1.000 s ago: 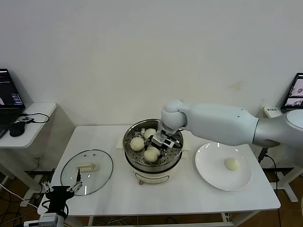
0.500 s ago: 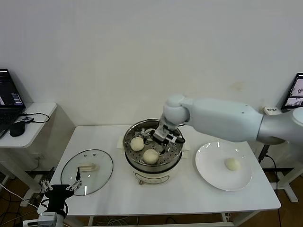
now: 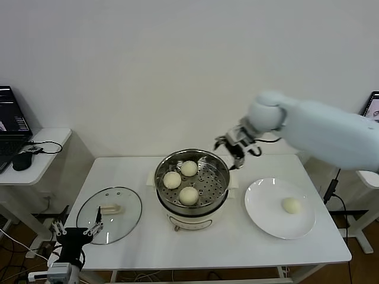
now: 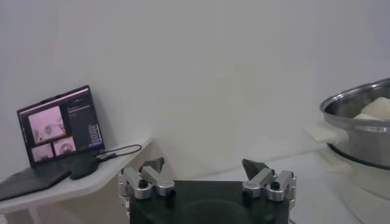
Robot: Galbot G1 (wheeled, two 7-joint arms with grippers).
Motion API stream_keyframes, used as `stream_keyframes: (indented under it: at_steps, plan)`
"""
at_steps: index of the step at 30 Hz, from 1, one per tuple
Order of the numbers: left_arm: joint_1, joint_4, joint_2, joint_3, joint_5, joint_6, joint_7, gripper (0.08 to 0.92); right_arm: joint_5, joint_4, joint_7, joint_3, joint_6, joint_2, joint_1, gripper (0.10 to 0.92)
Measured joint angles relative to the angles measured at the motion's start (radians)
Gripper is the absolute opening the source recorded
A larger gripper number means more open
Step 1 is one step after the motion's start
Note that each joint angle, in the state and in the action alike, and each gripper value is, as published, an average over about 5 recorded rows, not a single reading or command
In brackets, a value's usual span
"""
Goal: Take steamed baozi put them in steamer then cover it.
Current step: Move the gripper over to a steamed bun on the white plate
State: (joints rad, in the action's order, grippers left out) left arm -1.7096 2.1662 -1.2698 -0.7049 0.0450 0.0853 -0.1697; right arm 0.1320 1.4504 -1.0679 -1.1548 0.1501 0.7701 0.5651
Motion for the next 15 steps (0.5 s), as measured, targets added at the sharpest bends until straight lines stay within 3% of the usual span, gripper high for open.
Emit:
stream_keyframes:
  at_steps: [15]
  plan:
    - [0.001, -0.013, 0.007, 0.007, -0.005, 0.002, 0.001, 0.823, -0.147, -0.055, -0.005, 0.210, 0.037, -0.228, -0.285, 0.823]
